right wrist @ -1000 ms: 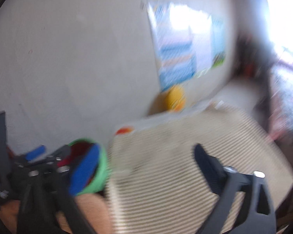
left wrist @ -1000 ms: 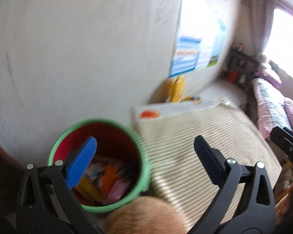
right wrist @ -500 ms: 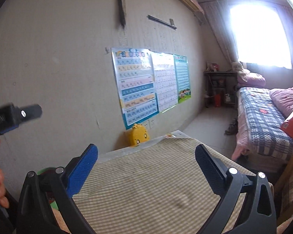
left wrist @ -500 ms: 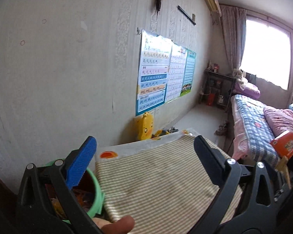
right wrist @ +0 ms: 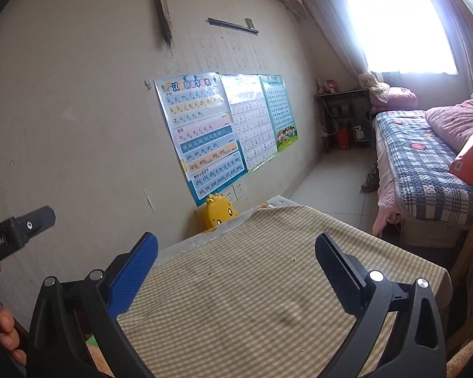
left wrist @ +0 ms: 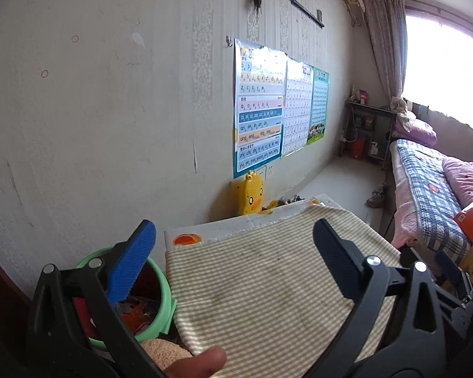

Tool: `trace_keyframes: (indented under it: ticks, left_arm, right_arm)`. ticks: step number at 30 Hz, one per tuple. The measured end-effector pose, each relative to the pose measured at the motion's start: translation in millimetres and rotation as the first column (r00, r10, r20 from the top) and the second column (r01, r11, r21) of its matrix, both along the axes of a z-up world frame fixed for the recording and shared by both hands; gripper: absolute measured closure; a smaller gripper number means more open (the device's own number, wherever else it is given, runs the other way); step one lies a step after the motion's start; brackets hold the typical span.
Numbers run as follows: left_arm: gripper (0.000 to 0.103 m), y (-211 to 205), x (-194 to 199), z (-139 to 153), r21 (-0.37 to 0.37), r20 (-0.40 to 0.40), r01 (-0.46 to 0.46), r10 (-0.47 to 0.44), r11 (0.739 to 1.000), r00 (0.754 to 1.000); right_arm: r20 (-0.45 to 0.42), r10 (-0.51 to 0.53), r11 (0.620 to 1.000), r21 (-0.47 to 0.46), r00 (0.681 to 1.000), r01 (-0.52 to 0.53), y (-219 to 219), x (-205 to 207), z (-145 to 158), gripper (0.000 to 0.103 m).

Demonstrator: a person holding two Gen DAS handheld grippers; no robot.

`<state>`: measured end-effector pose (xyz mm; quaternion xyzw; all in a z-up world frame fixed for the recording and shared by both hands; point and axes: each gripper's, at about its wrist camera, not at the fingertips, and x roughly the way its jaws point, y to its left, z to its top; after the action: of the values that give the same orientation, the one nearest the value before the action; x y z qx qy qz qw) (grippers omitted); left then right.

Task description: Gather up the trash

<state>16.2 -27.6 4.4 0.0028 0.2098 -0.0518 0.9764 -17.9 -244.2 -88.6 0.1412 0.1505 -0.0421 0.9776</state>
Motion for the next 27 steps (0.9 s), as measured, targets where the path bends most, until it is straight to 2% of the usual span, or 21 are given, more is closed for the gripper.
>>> trace_keyframes:
  ticks: [4, 15, 27]
  left_arm:
    - [0.005, -1, 2, -2, -0.009, -0.027, 0.015, -0.015, 1.0, 1.0]
    - [0.005, 11, 7, -10, -0.041, -0.066, -0.016, 0.014, 0.999, 0.998]
    - [0.005, 12, 13, -16, -0.042, -0.088, -0.022, 0.018, 0.999, 0.996]
  right_arm:
    - [-0.01, 0.014, 1.0, -0.015, 1.0, -0.014, 4, 2, -2, 0.007]
    - [-0.039, 0.032, 0.999, -0.013, 0.999, -0.032, 9, 6, -7, 0.007]
    - [-0.063, 0.039, 0.999, -0.014, 0.997, -0.04, 12, 10, -12, 0.007]
